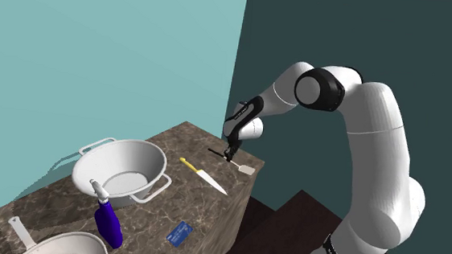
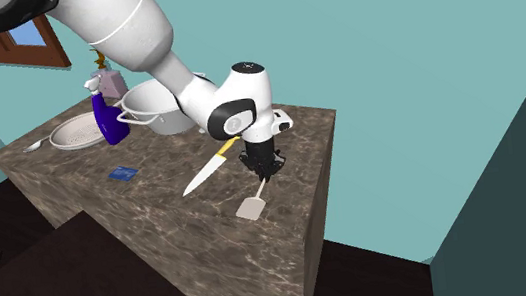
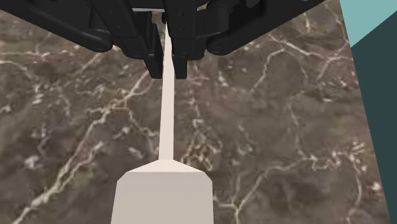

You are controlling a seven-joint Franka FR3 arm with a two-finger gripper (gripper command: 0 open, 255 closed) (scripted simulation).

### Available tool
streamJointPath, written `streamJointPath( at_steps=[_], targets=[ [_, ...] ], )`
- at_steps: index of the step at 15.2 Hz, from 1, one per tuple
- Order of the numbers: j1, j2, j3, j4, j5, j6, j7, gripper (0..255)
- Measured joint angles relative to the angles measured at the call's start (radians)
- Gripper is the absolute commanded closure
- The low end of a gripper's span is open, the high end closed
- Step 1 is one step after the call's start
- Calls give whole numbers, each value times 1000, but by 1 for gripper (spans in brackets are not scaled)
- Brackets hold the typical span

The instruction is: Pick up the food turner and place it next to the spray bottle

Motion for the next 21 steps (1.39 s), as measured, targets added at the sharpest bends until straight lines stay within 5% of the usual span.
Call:
streamJointPath(
  at_steps=[21],
  targets=[
    [20, -182, -31, -33, -35, -148, 26, 255]
  ],
)
